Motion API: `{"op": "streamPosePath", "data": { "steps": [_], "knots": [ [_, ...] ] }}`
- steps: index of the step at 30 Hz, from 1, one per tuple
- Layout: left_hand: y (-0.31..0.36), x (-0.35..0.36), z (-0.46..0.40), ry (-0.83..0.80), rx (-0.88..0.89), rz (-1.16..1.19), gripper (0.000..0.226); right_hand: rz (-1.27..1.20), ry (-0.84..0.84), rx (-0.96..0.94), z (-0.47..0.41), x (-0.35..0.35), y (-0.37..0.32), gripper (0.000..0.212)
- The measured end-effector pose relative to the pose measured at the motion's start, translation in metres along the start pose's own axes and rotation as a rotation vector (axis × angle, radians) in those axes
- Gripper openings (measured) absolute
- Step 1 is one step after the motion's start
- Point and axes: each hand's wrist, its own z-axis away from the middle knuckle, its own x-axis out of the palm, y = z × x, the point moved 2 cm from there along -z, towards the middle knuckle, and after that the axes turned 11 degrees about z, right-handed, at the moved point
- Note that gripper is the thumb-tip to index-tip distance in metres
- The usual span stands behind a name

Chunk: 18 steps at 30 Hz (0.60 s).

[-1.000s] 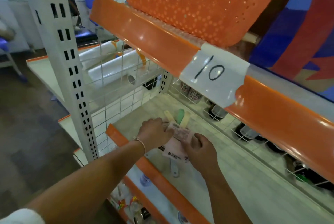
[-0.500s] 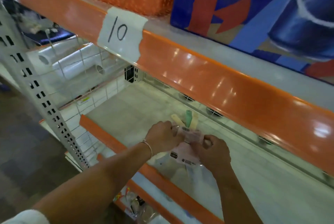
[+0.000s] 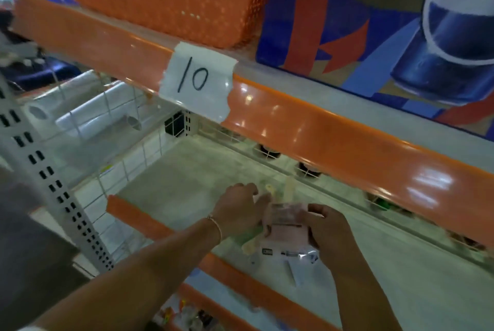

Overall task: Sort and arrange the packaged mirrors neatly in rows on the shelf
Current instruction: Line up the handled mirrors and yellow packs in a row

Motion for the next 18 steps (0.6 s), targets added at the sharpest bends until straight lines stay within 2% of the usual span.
{"op": "streamPosePath", "data": {
  "steps": [1, 3, 4, 7, 11, 13, 16, 18],
  "knots": [
    [-0.006, -0.010, -0.001, 0.002, 0.019, 0.024, 0.047, -0.057, -0.038, 0.014, -0.002, 0.008, -0.001, 0.017],
    [-0.018, -0.033, 0.000, -0.011, 0.024, 0.073, 0.045, -0.125, -0.102, 0.063, -0.010, 0.032, -0.003, 0.041],
    [-0.026, -0.044, 0.000, -0.021, 0.008, 0.107, 0.047, -0.159, -0.121, 0.077, -0.010, 0.046, -0.008, 0.044],
    [-0.058, -0.076, -0.005, -0.081, -0.103, 0.312, 0.047, -0.203, -0.153, 0.064, -0.006, 0.091, -0.034, 0.017],
    [-0.093, -0.117, -0.004, -0.207, -0.109, 0.473, 0.035, -0.340, -0.202, 0.150, -0.003, 0.148, -0.058, 0.019],
    [-0.106, -0.134, -0.001, -0.165, -0.026, 0.528, 0.024, -0.306, -0.227, 0.162, 0.002, 0.167, -0.065, 0.015],
    [-0.125, -0.152, -0.003, -0.021, 0.106, 0.468, 0.008, -0.193, -0.181, 0.063, 0.003, 0.178, -0.073, 0.009],
    [-0.130, -0.157, -0.004, -0.033, 0.119, 0.596, 0.009, -0.215, -0.143, 0.000, 0.005, 0.180, -0.078, 0.010]
  ]
}}
